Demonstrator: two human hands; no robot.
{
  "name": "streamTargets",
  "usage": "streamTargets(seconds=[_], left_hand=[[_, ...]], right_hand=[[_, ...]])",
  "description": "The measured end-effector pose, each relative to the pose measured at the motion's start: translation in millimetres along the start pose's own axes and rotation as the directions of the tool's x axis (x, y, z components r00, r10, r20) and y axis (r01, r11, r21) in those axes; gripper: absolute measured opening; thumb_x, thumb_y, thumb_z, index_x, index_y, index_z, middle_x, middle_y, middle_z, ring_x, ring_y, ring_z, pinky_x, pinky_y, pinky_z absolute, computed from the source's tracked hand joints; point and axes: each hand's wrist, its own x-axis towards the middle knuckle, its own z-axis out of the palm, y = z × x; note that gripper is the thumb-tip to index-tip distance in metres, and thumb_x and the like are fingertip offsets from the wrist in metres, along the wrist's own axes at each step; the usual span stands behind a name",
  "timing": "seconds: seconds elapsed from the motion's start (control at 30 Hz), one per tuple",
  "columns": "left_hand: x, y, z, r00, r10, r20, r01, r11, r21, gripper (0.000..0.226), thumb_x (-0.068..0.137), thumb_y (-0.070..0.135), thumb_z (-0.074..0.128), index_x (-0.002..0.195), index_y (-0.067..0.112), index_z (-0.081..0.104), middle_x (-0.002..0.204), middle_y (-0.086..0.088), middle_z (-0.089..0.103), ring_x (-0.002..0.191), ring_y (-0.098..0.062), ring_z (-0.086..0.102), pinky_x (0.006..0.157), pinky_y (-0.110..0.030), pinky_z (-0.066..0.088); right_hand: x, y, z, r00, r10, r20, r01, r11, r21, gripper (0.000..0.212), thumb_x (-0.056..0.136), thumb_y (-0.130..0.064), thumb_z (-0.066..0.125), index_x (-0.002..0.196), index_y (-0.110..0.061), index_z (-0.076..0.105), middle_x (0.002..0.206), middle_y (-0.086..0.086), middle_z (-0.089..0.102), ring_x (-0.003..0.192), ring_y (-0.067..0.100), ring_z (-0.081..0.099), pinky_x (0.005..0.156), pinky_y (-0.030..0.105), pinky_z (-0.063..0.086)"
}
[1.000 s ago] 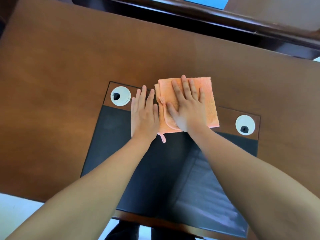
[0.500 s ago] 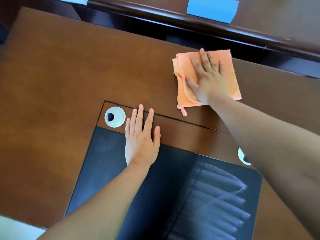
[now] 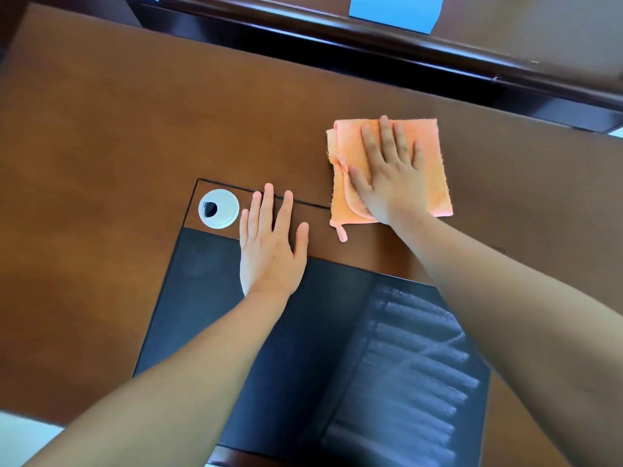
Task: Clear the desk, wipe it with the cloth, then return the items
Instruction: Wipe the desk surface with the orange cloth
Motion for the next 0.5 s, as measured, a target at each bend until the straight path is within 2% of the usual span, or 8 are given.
streamTargets(seconds=[0.17,0.27,0.4,0.5], left_hand=[[-2,-1,-10,1.000,0.000,0.009,0.001,0.989,-0.146,0.058,0.110,0.053,0.028,0.161,0.028,0.039,0.175,0.005,0.018,0.162,-0.014,0.005,0.133,-0.040,0.004],[-7,-2,-18,0.998,0.067,0.006,-0.065,0.975,-0.213,0.055,0.111,0.047,0.031,0.160,0.024,0.042,0.172,0.006,0.027,0.162,-0.014,0.012,0.133,-0.039,0.003],[-46,-20,-26,0.998,0.069,0.003,-0.068,0.988,-0.135,0.049,0.112,0.030,0.038,0.160,0.021,0.041,0.171,0.003,0.031,0.160,-0.018,0.020,0.132,-0.039,0.007],[-99,-43,-32,0.999,0.048,0.019,-0.047,0.997,-0.063,0.049,0.112,0.026,0.037,0.161,0.019,0.038,0.173,0.000,0.027,0.160,-0.021,0.020,0.132,-0.041,0.009]], right_hand=[[-68,-19,15,0.999,0.040,-0.016,-0.040,0.999,-0.006,0.077,0.104,-0.070,0.009,0.170,-0.031,0.003,0.179,0.001,-0.003,0.165,0.026,-0.003,0.131,0.056,0.004],[-108,-30,24,0.998,0.059,-0.021,-0.059,0.998,-0.002,0.078,0.103,-0.069,0.007,0.170,-0.030,0.003,0.179,0.002,-0.004,0.165,0.027,-0.003,0.131,0.056,0.003],[-161,-48,33,0.996,0.084,0.006,-0.084,0.996,0.003,0.077,0.104,-0.066,0.012,0.170,-0.029,0.001,0.179,0.003,-0.006,0.165,0.026,-0.005,0.131,0.055,0.003],[-200,-62,39,0.995,0.100,0.012,-0.100,0.995,0.019,0.076,0.104,-0.064,0.018,0.170,-0.029,0.002,0.179,0.002,-0.006,0.165,0.026,-0.006,0.131,0.055,0.003]])
